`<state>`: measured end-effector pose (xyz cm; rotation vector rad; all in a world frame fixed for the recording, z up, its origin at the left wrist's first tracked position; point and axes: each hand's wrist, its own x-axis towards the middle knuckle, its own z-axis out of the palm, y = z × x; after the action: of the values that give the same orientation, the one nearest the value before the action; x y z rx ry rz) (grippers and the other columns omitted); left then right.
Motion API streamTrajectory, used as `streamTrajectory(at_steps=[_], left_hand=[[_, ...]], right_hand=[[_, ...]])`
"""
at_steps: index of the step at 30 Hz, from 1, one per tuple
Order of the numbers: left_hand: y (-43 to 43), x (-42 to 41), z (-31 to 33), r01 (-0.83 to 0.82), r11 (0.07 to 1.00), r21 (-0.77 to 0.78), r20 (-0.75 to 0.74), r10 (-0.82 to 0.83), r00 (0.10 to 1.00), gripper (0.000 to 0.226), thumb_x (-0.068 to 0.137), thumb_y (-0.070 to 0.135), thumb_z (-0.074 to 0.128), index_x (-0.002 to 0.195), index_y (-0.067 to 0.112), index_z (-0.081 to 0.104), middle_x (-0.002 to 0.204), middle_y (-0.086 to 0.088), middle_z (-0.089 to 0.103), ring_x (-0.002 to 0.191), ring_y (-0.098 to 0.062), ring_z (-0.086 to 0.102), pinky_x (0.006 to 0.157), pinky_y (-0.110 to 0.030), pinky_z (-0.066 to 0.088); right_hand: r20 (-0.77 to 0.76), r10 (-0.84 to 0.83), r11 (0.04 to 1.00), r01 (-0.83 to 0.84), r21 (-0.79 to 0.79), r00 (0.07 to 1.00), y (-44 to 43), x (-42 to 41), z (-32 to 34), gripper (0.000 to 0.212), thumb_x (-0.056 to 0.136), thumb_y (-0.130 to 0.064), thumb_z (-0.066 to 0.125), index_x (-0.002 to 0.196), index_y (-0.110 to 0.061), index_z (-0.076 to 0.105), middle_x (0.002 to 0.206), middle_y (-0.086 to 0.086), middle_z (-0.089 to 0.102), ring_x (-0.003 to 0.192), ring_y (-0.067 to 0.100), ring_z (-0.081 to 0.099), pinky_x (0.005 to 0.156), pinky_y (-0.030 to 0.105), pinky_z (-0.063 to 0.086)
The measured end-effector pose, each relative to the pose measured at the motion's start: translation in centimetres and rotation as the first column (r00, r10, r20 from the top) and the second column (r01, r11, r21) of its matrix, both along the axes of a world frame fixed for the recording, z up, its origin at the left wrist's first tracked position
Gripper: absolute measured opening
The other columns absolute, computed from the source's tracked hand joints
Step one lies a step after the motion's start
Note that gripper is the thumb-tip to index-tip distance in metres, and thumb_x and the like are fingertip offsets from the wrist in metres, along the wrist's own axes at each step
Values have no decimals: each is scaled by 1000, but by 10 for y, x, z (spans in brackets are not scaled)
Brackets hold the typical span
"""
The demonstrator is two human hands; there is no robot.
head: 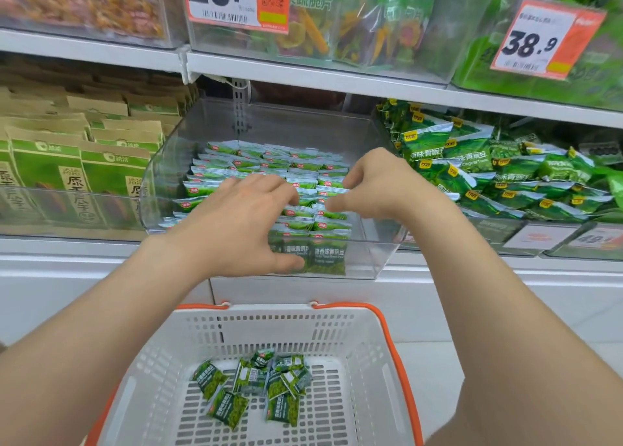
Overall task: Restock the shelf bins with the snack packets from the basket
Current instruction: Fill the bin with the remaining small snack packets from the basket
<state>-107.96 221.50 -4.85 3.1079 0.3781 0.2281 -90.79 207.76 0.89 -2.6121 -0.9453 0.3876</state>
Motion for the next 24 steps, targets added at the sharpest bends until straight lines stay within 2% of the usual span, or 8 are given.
streamTrajectory(at_steps=[4, 8, 10, 12, 13, 16, 18, 24], left_hand=[[14, -6, 8, -287, 954, -87, -303, 249, 920, 140, 51, 112, 14, 167, 35, 7, 176, 0, 0, 161, -32, 0, 129, -55, 9], [22, -14, 18, -392, 877, -278, -523, 204, 827, 152, 42, 114, 18, 167, 31, -4, 174, 1, -16, 161, -31, -11, 129, -50, 5], [31, -18, 27, -364, 861, -355, -438, 191, 878, 131, 65, 107, 22, 167, 24, 20, 175, -2, 11, 161, -26, 16, 127, -42, 20], [44, -20, 27, -309, 898, -313, -213, 251, 944, 95, 91, 85, 19, 138, 14, 58, 144, -6, 58, 139, -31, 49, 110, -40, 40], [50, -21, 25, -291, 922, -256, -143, 262, 954, 86, 97, 75, 15, 128, 10, 62, 133, -10, 62, 132, -34, 53, 106, -42, 43], [53, -20, 16, -272, 942, -199, -304, 204, 930, 74, 106, 62, 24, 160, 13, 36, 172, -11, 21, 160, -31, 17, 128, -47, 20], [46, -17, 10, -273, 939, -209, -384, 178, 906, 70, 109, 55, 27, 167, 18, 15, 176, -3, -2, 162, -24, -3, 131, -47, 6], [44, -7, 0, -234, 953, -193, -352, 156, 923, 82, 93, 66, 21, 167, 37, 3, 174, 7, -15, 160, -19, -18, 128, -55, -9]], right_hand=[[-56, 49, 994, -54, -100, 997, 21, -5, -32, 85, 100, -49, 56, 162, -8, 15, 169, 16, 15, 151, 36, 29, 114, 40, 34], [-172, 61, 958, -106, -266, 983, 42, -14, -59, 94, 102, -66, 34, 165, -12, -10, 167, 18, -27, 158, 37, -16, 126, 51, 1], [-215, 57, 958, -114, -264, 975, 43, -11, -55, 89, 102, -66, 34, 166, -15, 1, 170, 18, -19, 159, 36, -9, 126, 53, 5], [-181, 67, 983, -96, -157, 981, 43, -5, -52, 73, 104, -54, 33, 163, -13, 20, 172, 19, 4, 157, 37, 12, 124, 52, 20], [-137, 54, 994, -66, -84, 989, 45, -2, -52, 69, 104, -48, 32, 162, -11, 22, 170, 20, 9, 156, 38, 14, 124, 51, 22], [-97, -24, 999, 27, 24, 995, 57, -1, -56, 74, 105, -45, 30, 166, -10, 5, 170, 21, -13, 158, 39, -11, 126, 53, 6], [-124, -81, 996, 84, 23, 989, 67, 2, -60, 75, 105, -47, 31, 166, -12, 4, 170, 21, -16, 157, 42, -12, 126, 54, 6], [-232, -188, 974, 212, 81, 954, 96, 37, -61, 82, 96, -46, 37, 166, -13, 8, 170, 18, 15, 143, 38, 35, 116, 46, 32]])
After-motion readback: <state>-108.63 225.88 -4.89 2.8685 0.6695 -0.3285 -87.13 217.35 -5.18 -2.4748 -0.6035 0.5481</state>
